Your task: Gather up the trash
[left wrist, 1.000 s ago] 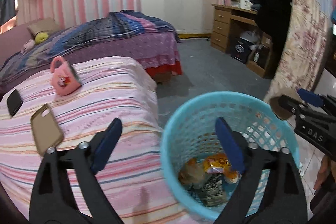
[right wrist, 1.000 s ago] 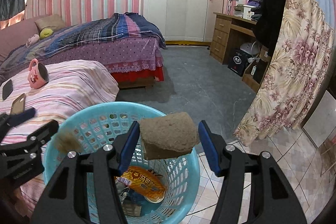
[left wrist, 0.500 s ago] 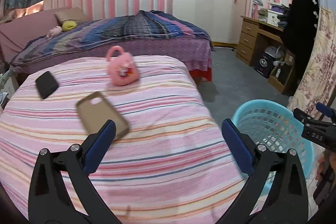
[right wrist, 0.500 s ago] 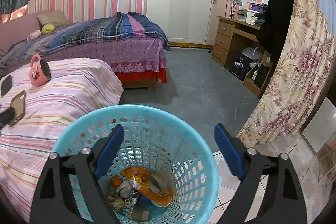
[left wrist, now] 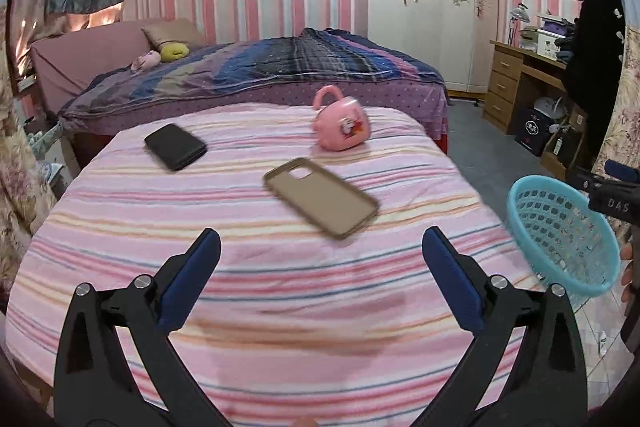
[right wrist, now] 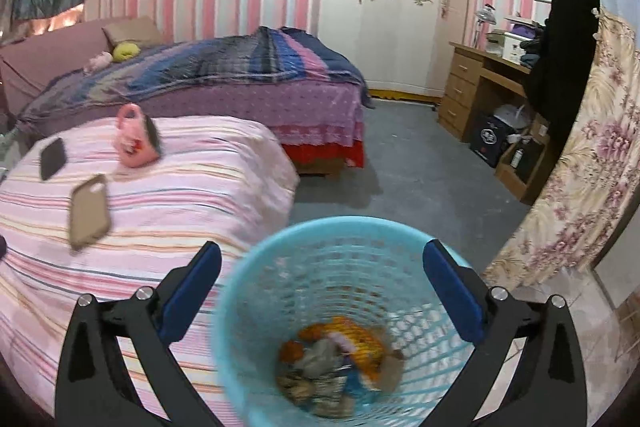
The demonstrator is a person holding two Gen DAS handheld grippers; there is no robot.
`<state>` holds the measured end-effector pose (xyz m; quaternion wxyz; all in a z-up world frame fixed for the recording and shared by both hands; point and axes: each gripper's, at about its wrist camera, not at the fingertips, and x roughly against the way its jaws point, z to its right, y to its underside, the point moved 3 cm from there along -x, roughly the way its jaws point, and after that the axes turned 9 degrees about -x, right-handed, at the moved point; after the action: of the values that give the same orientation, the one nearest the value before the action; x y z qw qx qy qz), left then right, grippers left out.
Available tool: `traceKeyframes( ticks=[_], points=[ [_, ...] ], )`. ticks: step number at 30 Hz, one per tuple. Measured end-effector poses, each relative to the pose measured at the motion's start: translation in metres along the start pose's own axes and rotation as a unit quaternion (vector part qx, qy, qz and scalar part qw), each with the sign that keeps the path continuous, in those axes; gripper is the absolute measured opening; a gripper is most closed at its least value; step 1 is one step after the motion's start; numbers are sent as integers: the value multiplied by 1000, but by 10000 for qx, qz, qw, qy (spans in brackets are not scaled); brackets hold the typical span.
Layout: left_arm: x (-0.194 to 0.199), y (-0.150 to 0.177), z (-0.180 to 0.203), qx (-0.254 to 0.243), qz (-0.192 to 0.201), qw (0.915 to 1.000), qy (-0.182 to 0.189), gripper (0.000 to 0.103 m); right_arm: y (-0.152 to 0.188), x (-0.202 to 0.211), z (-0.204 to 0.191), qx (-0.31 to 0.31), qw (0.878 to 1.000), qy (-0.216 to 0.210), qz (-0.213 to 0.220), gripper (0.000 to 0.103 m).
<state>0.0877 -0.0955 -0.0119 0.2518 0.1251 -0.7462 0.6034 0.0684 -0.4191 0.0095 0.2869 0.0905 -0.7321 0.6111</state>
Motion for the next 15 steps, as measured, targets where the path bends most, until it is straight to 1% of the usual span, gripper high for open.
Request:
traceKeyframes(
  ticks=[3,6,9,15],
  points=[
    [0,11,-13,79,-4,10000,44,97,3,6,-18,27,10000,-63,56,98],
    [1,19,-17,89,-50,9999,74,97,15,22,-37,-135,9995,-240,127,98],
    [3,22,-17,149,-124,9995,234,97,24,33,-47,-102,9996,-204,153,98],
    [19,19,-15,64,44,9996,258,98,34,46,-68,-119,9995,-255,113,98]
  ],
)
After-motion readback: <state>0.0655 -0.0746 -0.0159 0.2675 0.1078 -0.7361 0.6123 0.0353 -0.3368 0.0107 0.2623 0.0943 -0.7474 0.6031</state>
